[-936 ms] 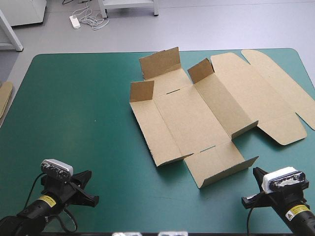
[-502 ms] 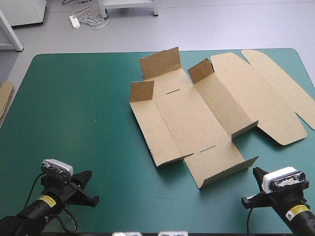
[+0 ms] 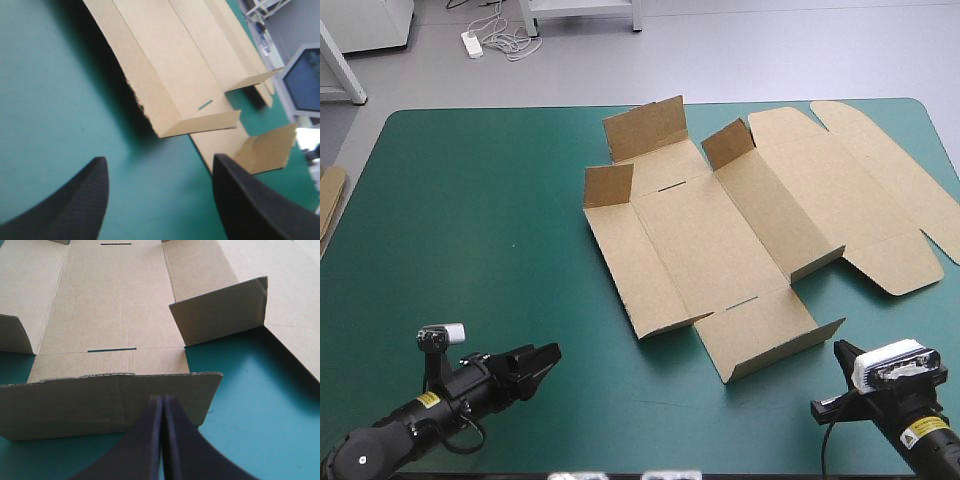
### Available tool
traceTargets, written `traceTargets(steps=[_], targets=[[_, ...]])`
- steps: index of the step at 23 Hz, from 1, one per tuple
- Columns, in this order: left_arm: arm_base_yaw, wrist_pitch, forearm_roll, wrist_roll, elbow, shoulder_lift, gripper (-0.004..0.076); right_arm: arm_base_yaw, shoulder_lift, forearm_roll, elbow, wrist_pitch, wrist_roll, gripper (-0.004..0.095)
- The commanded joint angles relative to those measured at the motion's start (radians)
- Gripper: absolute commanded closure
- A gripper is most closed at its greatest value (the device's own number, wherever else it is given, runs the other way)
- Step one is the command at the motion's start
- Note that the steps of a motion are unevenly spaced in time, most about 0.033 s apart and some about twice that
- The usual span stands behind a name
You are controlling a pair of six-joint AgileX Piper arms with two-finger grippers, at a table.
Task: Fold the box
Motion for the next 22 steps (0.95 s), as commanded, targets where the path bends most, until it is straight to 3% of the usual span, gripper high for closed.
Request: traceTargets(steps=[1, 5, 10, 16, 22], targets=[[-0.005, -0.024, -0.215, -0.004, -0.034, 0.073, 0.0239, 0.001, 0.01, 0.017, -0.031, -0.079, -0.008, 0.0927], [-0.005, 0.001, -0.354, 0.085, -0.069, 0.262, 0.0241, 0.001, 0.01, 0.019, -0.031, -0.088, -0.008, 0.0927], [-0.005, 0.14, -0.422, 0.243, -0.208, 0.533, 0.0241, 0.001, 0.01, 0.023, -0.031, -0.093, -0.008, 0.0927], [-0.005, 0.118, -0.523, 0.416, -0.265, 0.814, 0.0241, 0.001, 0.01, 0.026, -0.031, -0.093, -0.008, 0.0927], [-0.005, 0.115, -0.745, 0.63, -0.265, 0.899, 0.0241, 0.001, 0.01, 0.026, -0.031, -0.093, -0.008, 0.0927]])
